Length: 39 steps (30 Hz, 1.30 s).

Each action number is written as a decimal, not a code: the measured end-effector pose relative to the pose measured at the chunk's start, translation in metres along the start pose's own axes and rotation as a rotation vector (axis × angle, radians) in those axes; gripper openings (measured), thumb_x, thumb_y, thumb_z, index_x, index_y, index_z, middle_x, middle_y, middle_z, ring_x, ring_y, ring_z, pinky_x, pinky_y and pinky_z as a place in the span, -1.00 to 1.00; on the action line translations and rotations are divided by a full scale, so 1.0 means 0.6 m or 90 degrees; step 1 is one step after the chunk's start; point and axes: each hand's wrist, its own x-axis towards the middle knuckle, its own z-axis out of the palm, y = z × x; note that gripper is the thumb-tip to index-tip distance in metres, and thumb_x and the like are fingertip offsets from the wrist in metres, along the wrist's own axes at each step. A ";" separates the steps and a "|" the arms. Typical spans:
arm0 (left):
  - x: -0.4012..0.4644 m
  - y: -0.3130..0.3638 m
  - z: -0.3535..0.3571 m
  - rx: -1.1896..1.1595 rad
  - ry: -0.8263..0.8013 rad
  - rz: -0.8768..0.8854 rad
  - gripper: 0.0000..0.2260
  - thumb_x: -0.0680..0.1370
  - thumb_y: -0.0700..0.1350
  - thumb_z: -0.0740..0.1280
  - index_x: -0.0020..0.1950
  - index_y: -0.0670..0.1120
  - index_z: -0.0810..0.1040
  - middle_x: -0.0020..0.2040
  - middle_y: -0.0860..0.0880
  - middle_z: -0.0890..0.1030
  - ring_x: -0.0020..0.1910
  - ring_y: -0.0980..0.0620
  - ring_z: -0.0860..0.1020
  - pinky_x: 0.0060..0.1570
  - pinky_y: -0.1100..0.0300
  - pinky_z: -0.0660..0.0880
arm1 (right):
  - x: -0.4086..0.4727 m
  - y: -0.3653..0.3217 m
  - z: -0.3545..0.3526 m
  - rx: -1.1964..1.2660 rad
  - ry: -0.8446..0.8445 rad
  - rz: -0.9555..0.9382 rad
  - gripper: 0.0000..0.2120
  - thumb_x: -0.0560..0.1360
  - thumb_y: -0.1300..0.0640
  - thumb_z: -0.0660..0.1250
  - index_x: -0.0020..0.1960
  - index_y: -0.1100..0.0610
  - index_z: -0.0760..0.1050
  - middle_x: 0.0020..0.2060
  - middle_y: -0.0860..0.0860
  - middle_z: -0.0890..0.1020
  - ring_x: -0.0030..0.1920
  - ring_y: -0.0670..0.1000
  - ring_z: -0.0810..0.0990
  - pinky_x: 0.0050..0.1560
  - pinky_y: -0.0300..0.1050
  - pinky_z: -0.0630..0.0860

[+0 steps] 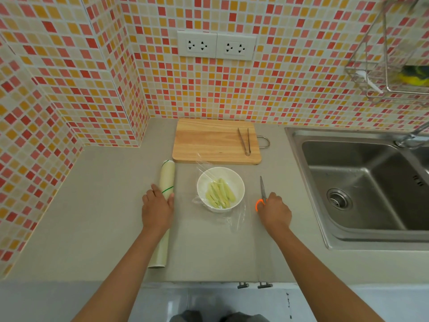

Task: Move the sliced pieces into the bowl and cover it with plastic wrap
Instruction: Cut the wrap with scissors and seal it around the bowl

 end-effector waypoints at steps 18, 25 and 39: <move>0.009 0.003 -0.004 0.039 0.039 0.007 -0.46 0.60 0.06 0.19 0.49 -0.22 0.23 0.29 -0.26 0.39 0.25 -0.24 0.37 0.12 -0.08 0.43 | -0.007 -0.028 -0.021 -0.018 0.029 -0.054 -0.66 0.58 -0.02 0.17 0.17 0.23 0.41 0.04 0.14 0.54 -0.06 0.18 0.62 -0.20 -0.08 0.41; 0.016 0.063 -0.014 -0.224 0.136 0.145 -0.63 0.63 -0.06 0.18 0.35 -0.24 0.44 0.14 -0.23 0.51 0.16 -0.19 0.46 0.16 0.00 0.43 | 0.007 -0.063 -0.039 0.280 0.103 -0.087 -0.70 0.62 -0.01 0.13 0.10 0.19 0.51 0.00 0.09 0.57 -0.07 0.08 0.58 -0.12 -0.13 0.40; 0.041 0.152 0.058 -0.529 0.026 -0.085 -0.78 0.54 -0.10 0.36 -0.25 -0.19 0.53 -0.29 -0.05 0.56 -0.26 -0.01 0.48 -0.26 0.19 0.36 | 0.005 -0.129 -0.017 0.650 -0.033 -0.070 -0.55 0.64 0.03 0.09 0.00 0.46 0.45 -0.06 0.38 0.56 -0.13 0.24 0.53 -0.04 0.07 0.48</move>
